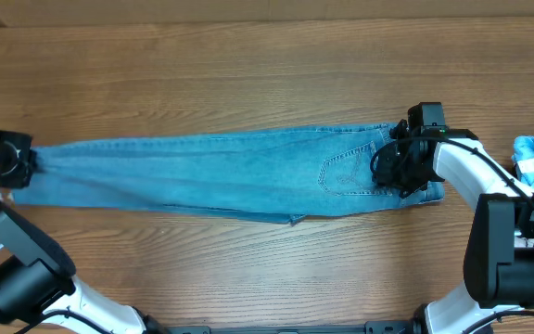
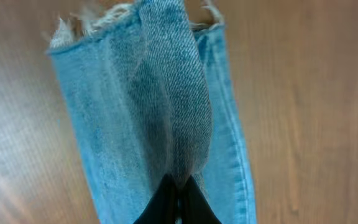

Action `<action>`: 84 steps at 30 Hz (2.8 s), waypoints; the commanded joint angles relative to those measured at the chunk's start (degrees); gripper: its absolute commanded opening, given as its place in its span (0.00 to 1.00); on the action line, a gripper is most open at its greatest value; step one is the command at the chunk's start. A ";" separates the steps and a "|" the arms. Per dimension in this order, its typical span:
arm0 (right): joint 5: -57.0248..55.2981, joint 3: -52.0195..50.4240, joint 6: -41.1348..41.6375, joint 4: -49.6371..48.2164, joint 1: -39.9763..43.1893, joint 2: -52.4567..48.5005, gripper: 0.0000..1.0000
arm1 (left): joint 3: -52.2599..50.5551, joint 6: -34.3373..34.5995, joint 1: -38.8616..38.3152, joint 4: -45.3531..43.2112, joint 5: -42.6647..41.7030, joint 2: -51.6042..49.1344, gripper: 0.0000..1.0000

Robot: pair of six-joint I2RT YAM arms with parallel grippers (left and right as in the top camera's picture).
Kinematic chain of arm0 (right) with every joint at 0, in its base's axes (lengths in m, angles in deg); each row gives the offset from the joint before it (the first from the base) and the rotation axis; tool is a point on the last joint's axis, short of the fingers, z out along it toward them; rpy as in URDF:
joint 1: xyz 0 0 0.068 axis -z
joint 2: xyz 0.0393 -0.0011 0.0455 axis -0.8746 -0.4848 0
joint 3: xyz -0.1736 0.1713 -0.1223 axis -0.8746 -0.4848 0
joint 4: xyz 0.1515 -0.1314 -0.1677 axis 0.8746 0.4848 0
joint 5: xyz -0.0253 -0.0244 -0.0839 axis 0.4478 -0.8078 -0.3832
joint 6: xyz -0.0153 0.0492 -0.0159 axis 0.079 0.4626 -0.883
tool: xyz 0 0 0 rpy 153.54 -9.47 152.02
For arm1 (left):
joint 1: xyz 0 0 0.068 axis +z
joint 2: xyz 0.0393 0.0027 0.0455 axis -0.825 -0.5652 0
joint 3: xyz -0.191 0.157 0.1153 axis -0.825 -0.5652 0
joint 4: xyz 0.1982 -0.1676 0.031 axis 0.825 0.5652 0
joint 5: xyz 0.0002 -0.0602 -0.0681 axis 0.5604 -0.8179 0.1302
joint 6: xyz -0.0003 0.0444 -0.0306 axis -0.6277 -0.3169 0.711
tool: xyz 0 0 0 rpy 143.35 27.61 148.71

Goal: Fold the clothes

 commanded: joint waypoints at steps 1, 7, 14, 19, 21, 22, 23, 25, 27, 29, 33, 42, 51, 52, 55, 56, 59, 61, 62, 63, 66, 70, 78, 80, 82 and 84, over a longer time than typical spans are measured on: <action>-5.46 -1.42 0.24 0.20 1.18 -0.22 0.40 | 1.40 0.33 -2.71 -3.82 7.69 1.55 0.07; -5.46 -1.42 0.24 0.00 1.18 -0.22 0.41 | 1.33 -1.46 -4.68 -3.56 12.46 0.31 0.07; -5.44 -1.42 0.26 0.48 1.18 -0.22 0.42 | 1.38 -7.54 -3.63 -2.95 14.95 -3.37 0.47; -5.40 -1.42 0.26 0.48 1.18 -0.22 0.42 | 6.86 -10.56 -2.95 10.16 18.38 -3.17 0.98; -4.98 -1.42 0.26 0.44 1.18 -0.22 0.42 | 9.97 -9.99 -2.71 15.19 17.81 -3.15 0.98; -4.74 -1.42 0.26 0.44 1.18 -0.22 0.42 | 11.82 -10.36 -2.73 17.44 13.90 -3.15 0.95; -4.59 -1.42 0.26 0.44 1.18 -0.22 0.42 | 12.74 -12.94 -2.73 17.57 8.87 -3.13 0.92; -4.59 -1.42 0.26 0.52 1.18 -0.22 0.42 | 13.68 -22.03 -2.93 18.40 -5.33 -3.10 0.85; -4.59 -1.42 0.26 0.48 1.18 -0.22 0.42 | 13.46 -25.31 -3.26 21.86 -8.13 -3.26 0.59; -4.59 -1.42 0.26 0.46 1.18 -0.22 0.42 | 11.85 -26.97 -4.92 24.17 -5.88 -3.28 0.32; -4.59 -1.42 0.26 0.61 1.18 -0.22 0.43 | 8.76 -32.50 -13.20 30.49 -3.37 -3.30 0.16; -4.59 -1.42 0.26 0.68 1.18 -0.22 0.45 | -1.49 -26.43 -20.04 25.53 8.28 -3.30 0.16; -4.59 -1.42 0.26 1.27 1.18 -0.22 0.46 | -10.67 -25.90 -20.13 -4.31 8.39 -9.38 0.38; -4.59 -1.42 0.26 1.29 1.18 -0.22 0.46 | -10.67 -26.27 -20.09 -3.58 9.35 -11.04 0.38; -4.59 -1.42 0.26 1.31 1.18 -0.22 0.47 | -10.67 -21.24 -18.73 2.54 17.00 -15.69 0.30; -4.59 -1.42 0.26 1.29 1.18 -0.22 0.47 | -10.71 -17.94 -17.40 5.09 18.99 -15.72 0.30; -4.59 -1.42 0.28 1.11 1.18 -0.22 0.47 | -10.71 -12.94 -11.69 8.98 17.20 -15.67 0.34; -4.59 -1.42 0.26 1.11 1.18 -0.22 0.48 | -10.71 -14.58 -6.97 9.07 11.67 -15.67 0.43; -4.57 -1.42 0.28 1.11 1.18 -0.22 0.48 | -10.64 -15.65 -5.11 9.07 9.62 -15.67 0.56; -4.57 -1.42 0.28 1.16 1.18 -0.22 0.48 | -10.51 -17.92 -3.78 9.25 6.99 -15.65 0.58; -4.59 -1.42 0.28 1.31 1.18 -0.22 0.48 | -6.93 -24.79 -2.03 10.80 0.46 -14.58 0.69; -4.59 -1.42 0.28 1.49 1.18 -0.22 0.50 | -1.73 -33.00 -2.10 11.87 -4.02 -10.21 0.85; -4.59 -1.42 0.26 1.33 1.18 -0.22 0.54 | 5.16 -38.88 2.49 9.16 -3.04 -7.61 1.00; -4.61 -1.42 0.26 1.31 1.18 -0.22 0.54 | 5.16 -43.39 4.79 6.88 0.22 -7.63 1.00; -4.61 -1.42 0.26 1.33 1.18 -0.22 0.55 | 5.16 -45.48 5.18 5.95 2.99 -7.69 1.00; -4.61 -1.42 0.26 1.33 1.18 -0.22 0.55 | 5.14 -53.00 5.29 3.76 2.97 -8.02 1.00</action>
